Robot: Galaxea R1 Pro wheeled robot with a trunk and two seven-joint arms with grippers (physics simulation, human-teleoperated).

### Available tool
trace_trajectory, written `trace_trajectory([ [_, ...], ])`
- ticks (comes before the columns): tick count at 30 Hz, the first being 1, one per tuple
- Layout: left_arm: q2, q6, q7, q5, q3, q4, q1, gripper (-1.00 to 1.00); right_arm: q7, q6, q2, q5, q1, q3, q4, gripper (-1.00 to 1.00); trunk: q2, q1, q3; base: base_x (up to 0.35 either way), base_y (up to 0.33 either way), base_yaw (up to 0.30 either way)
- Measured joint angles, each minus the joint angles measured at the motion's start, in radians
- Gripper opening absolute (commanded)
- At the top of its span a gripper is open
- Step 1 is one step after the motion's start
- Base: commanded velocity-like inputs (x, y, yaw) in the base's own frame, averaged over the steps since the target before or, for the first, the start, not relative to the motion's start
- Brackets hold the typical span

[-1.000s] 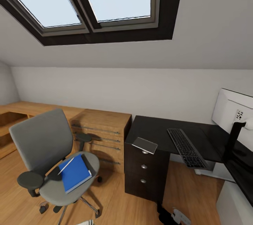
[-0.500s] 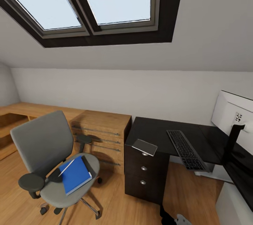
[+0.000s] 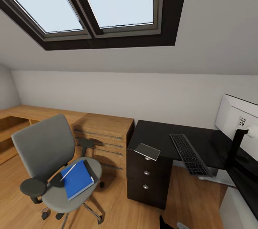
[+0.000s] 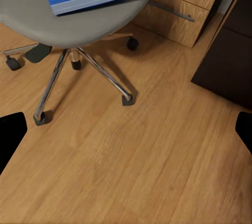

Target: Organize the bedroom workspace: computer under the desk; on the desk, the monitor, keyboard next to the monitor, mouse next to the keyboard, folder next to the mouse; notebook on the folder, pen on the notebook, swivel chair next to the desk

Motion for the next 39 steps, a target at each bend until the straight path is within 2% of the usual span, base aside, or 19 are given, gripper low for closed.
trace_trajectory([
  [23,-0.001,0.000,0.003,0.001,-0.002,0.014,0.000,1.00,0.001,0.000,0.003,0.005,0.000,0.000,0.001,1.00,0.161,-0.088,0.072,0.000,0.000,0.000],
  [33,-0.002,0.001,0.003,0.001,-0.006,0.034,0.000,1.00,0.001,0.000,0.003,0.005,0.000,0.000,0.000,1.00,0.231,-0.127,0.104,0.000,0.000,-0.006],
  [39,-0.005,0.001,0.003,0.000,-0.007,0.077,0.000,1.00,0.001,-0.002,0.001,0.005,0.000,0.000,0.000,1.00,0.273,-0.150,0.122,0.000,0.000,-0.162],
])
